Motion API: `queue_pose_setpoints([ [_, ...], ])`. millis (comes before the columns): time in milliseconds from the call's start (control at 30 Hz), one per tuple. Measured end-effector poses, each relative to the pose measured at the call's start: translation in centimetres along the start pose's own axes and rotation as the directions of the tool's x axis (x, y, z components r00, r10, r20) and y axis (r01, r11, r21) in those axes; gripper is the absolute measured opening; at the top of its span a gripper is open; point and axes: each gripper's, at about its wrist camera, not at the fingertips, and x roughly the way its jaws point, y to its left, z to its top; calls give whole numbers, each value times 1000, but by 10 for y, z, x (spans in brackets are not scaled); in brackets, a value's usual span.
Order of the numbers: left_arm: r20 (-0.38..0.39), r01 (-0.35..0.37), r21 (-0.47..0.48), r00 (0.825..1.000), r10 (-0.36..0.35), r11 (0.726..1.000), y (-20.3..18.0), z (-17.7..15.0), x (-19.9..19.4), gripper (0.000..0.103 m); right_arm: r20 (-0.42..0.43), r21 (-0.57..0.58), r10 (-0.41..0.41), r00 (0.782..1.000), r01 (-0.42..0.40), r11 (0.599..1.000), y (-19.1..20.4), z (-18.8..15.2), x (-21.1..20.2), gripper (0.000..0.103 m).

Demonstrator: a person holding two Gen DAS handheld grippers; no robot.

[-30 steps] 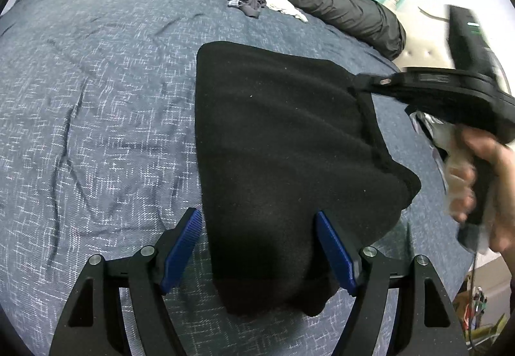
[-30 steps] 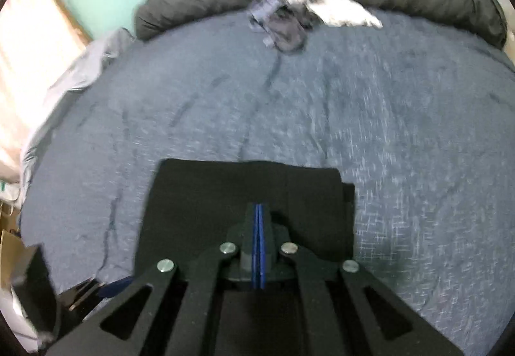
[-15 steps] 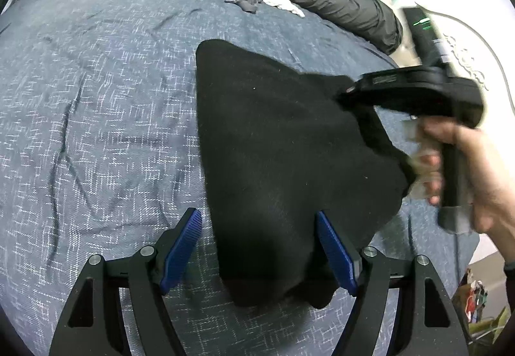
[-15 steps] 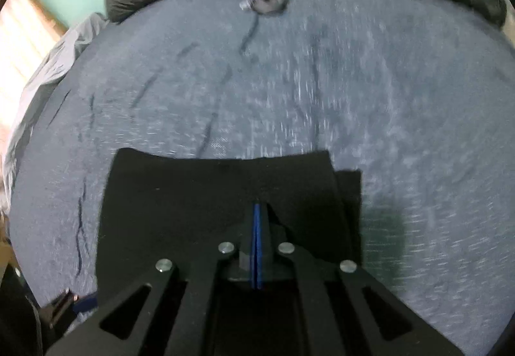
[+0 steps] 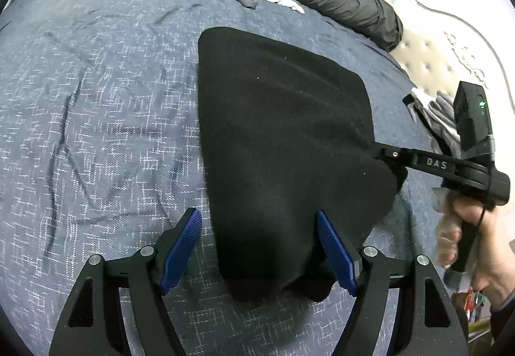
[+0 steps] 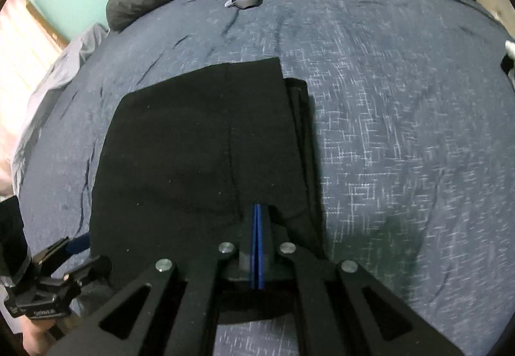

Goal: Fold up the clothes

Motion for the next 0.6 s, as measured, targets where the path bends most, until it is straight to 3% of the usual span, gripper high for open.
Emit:
queue_pose_setpoints([
  [133,-3,-8,0,1000,8,1000,0,1,3,79,-16,-7,5,1000,-5,1000,1,5,-7,0],
  [200,4,-14,4,1000,14,1000,0,1,1,79,20,6,6,1000,-6,1000,3,6,-26,0],
  [333,3,-9,1,1000,9,1000,0,-1,3,79,5,-9,86,996,-86,996,18,-7,-38,0],
  [600,-16,11,-9,1000,-11,1000,6,-8,2,79,-27,-53,24,999,-26,998,21,-23,-9,0],
])
